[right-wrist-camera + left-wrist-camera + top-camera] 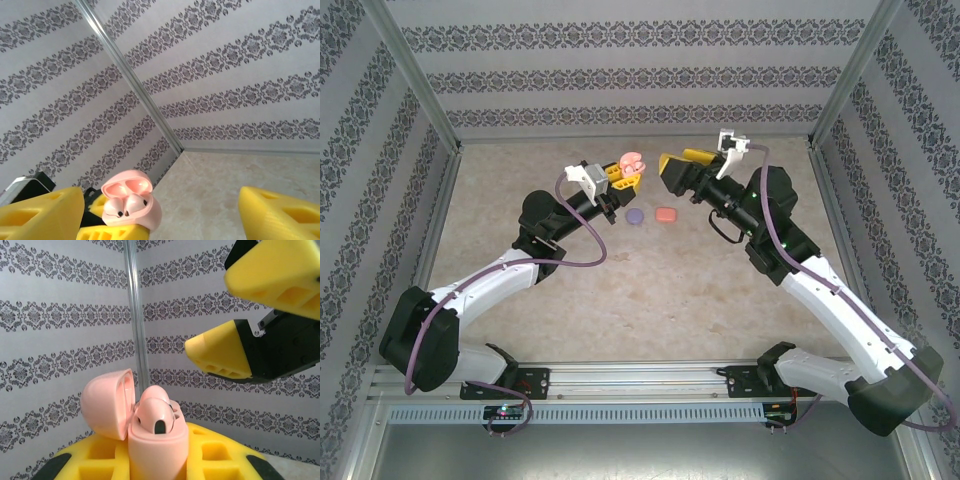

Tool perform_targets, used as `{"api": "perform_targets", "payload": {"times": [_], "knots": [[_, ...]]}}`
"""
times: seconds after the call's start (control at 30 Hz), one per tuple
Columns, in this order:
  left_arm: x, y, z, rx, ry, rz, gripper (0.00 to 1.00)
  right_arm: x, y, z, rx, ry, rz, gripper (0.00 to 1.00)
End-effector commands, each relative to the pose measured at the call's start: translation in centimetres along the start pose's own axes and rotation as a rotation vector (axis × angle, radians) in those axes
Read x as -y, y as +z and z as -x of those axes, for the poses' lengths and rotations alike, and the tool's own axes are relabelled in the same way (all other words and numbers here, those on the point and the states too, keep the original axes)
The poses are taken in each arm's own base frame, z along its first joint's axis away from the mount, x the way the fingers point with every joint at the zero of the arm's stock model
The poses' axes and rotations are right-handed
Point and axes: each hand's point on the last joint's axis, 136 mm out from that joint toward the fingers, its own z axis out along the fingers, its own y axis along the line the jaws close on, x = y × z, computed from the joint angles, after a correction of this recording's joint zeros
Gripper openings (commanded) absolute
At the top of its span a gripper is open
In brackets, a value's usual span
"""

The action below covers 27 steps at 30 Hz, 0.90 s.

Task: Insert wireless bluetooth earbuds into charging case

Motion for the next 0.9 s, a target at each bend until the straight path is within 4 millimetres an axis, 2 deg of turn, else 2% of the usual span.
{"api": "perform_targets", "payload": {"times": [0.0,0.23,0.47,0.63,0.87], "knots": [[0.9,0.3,2.7,0.077,0.042,-0.032,0.00,1.0,0.1,-0.6,-0.020,0.024,-0.023,0.81],[1.4,0.1,1.8,0.039,0.045,-0.055,0.00,2.4,0.3,-0.9,-0.114,0.033,-0.116,0.80],[2.4,-0.2,-0.3,-0.030,0.028,-0.093,0.00,4.2,1.0,-1.1,-0.244,0.070,-0.213,0.80],[3.6,-0.5,-2.0,-0.093,0.018,-0.139,0.00,5.7,2.1,-1.7,-0.326,0.120,-0.259,0.79],[4.7,-1.1,-3.8,-0.135,-0.006,-0.161,0.00,6.4,3.7,-2.4,-0.402,0.151,-0.269,0.78]]}}
